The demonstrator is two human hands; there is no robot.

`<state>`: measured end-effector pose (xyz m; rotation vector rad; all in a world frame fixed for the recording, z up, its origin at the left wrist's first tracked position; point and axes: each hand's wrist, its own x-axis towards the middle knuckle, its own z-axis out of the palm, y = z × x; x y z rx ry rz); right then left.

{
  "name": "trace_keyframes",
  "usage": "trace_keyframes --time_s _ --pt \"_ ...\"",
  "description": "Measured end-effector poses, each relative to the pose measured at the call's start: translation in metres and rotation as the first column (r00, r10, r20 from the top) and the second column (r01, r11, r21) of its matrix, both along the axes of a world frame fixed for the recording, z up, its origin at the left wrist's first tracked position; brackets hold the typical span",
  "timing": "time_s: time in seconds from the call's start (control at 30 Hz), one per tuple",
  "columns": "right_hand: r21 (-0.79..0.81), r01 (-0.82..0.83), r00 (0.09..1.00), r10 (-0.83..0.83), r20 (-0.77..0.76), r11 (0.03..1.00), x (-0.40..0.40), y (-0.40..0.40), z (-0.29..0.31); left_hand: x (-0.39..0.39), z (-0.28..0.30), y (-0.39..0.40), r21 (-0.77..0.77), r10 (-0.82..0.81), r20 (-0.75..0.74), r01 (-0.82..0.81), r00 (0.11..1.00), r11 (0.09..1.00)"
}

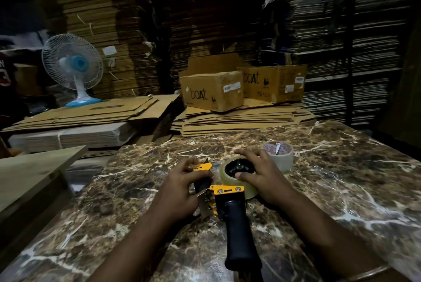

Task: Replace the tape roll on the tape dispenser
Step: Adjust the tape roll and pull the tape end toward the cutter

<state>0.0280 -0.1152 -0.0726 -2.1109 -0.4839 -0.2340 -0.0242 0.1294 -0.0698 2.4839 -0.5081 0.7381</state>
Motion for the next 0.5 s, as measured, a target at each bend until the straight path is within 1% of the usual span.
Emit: trace_keyframes --time_s 0.13,0.3,0.37,0.43,0.5 --pt "0.006 -0.005 1.000 0.004 0.015 1.000 -0.003 -0.001 0.002 0.002 -0.001 -0.005 0.002 0.017 0.003 -0.017 1.000 1.000" --pt "-0.003 -0.007 1.000 0.007 0.002 1.000 -0.002 0.000 0.003 0.003 0.002 -0.005 0.057 0.026 -0.024 -0.025 0.999 0.998" --pt "-0.005 -0.002 1.000 0.002 0.004 1.000 -0.002 -0.001 0.003 0.003 0.005 -0.006 0.110 0.035 -0.025 -0.032 0.999 0.993" --pt "0.000 0.006 1.000 -0.006 0.006 1.000 -0.002 -0.001 0.003 0.002 0.008 -0.009 0.160 0.032 0.001 -0.031 0.999 0.987" --pt "-0.005 0.009 1.000 -0.009 0.008 1.000 -0.002 -0.001 0.003 0.003 0.011 -0.011 0.163 -0.004 0.044 -0.003 0.999 0.987"
